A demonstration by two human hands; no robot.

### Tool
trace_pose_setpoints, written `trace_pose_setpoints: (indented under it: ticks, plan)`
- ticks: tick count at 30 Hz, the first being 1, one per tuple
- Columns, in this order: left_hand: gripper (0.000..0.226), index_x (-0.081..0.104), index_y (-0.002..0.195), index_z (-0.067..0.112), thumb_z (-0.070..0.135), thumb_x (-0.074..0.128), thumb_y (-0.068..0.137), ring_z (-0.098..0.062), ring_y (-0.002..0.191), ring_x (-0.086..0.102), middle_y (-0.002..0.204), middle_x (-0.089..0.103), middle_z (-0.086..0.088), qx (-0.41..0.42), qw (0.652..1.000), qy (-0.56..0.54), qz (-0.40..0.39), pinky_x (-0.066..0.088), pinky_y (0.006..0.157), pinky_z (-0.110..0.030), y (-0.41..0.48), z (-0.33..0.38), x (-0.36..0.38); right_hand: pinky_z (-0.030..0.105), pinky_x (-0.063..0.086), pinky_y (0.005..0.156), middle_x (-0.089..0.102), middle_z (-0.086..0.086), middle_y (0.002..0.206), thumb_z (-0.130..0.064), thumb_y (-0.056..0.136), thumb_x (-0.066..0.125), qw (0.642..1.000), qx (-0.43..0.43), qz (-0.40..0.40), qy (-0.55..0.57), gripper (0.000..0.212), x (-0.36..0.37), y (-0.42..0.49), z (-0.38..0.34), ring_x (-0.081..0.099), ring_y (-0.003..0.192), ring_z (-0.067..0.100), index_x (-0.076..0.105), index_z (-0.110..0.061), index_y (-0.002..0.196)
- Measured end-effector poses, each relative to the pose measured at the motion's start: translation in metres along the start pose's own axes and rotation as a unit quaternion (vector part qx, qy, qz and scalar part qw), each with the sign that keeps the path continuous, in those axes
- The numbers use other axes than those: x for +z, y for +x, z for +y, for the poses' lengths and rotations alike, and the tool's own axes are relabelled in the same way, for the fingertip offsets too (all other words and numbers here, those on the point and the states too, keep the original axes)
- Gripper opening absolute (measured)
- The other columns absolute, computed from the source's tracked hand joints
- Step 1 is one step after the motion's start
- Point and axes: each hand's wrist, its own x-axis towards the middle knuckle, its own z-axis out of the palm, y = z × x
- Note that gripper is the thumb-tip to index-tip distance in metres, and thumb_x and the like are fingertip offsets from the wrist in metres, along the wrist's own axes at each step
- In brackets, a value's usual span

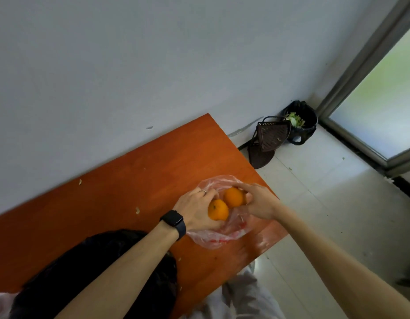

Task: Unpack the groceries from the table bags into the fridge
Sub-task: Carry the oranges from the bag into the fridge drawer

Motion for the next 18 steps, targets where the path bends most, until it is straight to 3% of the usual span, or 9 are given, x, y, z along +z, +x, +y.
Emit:
trace_pose_setpoints:
  ticks: [3,6,9,18]
  plan:
    - [0.061,0.048,0.121,0.029,0.063,0.067,0.075,-0.016,0.097,0.054,0.111,0.059,0.006,0.012,1.000,-0.016,0.015,0.040,0.071,-0.028,-0.001,0.008,-0.014,0.036,0.050,0.089,0.056,-0.003,0.128,-0.047,0.075,0.081,0.995,0.022,0.051,0.089,0.076,-0.008,-0.035,0.006,0.057,0.108,0.020,0.043,-0.042,0.141]
    - [0.061,0.046,0.120,0.034,0.065,0.067,0.073,-0.016,0.086,0.055,0.105,0.053,0.009,0.016,0.998,-0.040,0.036,0.045,0.066,-0.029,0.005,0.027,-0.028,0.021,0.048,0.077,0.051,-0.003,0.125,-0.040,0.071,0.088,0.973,0.046,0.116,0.192,0.075,-0.014,-0.080,0.018,0.057,0.105,0.017,0.049,-0.040,0.135]
    - [0.060,0.043,0.119,0.038,0.068,0.067,0.073,-0.017,0.089,0.059,0.109,0.052,0.009,0.049,0.996,-0.051,0.046,0.055,0.072,-0.037,0.013,0.063,-0.037,0.019,0.049,0.074,0.047,-0.004,0.129,-0.038,0.071,0.088,0.948,0.054,0.184,0.255,0.070,-0.019,-0.130,0.034,0.058,0.107,0.018,0.048,-0.047,0.129]
    - [0.062,0.048,0.123,0.035,0.051,0.078,0.071,-0.017,0.102,0.056,0.118,0.053,0.005,0.205,0.968,-0.137,0.047,0.054,0.086,-0.040,0.019,0.300,-0.006,0.024,0.047,0.074,0.046,-0.005,0.130,-0.025,0.072,0.088,0.858,0.088,0.420,0.283,0.074,-0.032,-0.345,0.118,0.055,0.109,0.019,0.044,-0.041,0.130]
